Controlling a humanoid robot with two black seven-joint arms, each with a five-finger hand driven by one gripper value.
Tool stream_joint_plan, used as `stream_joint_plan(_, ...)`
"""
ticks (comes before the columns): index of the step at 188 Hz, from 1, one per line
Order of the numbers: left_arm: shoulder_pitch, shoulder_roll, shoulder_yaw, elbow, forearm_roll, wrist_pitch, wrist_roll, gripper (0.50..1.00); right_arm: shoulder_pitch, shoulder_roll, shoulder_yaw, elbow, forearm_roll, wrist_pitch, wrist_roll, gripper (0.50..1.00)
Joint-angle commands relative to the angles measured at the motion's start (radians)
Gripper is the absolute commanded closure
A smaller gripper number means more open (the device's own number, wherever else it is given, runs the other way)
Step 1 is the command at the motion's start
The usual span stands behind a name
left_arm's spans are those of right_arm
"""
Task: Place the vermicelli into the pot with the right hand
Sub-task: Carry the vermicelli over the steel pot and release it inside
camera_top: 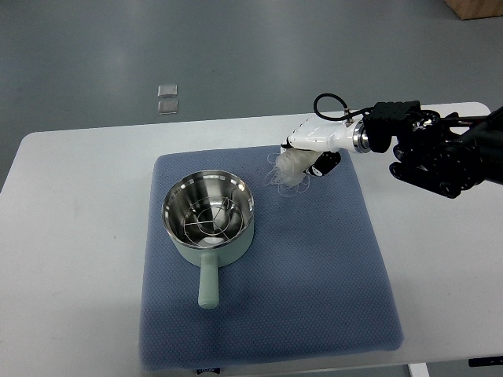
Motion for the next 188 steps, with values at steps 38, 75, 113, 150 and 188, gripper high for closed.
stream_joint_plan(38,0.000,0.000,0.000,0.000,0.000,0.000,0.000,0.500,0.148,-0.092,0.092,0.195,0.100,0.013,0.005,1.000)
stream_joint_plan(75,0.000,0.000,0.000,0.000,0.000,0.000,0.000,0.500,0.190,-0.112,0.095,0.319,0.152,0.025,0.015,1.000)
stream_joint_plan(113,0.000,0.000,0.002,0.003,0.000,0.000,0.000,0.500,0.182,-0.089,0.095,0.390,0.155,0.025,0.052,1.000)
stream_joint_plan(150,0.000,0.000,0.000,0.003,0.000,0.000,0.000,0.500,0.132,-0.031,0.095,0.393,0.155,0.026,0.075,1.000)
stream_joint_plan(188,0.000,0.000,0.000,0.002,0.001,0.000,0.000,0.500,0.072,0.015,0.095,0.382,0.151,0.016,0.074,1.000)
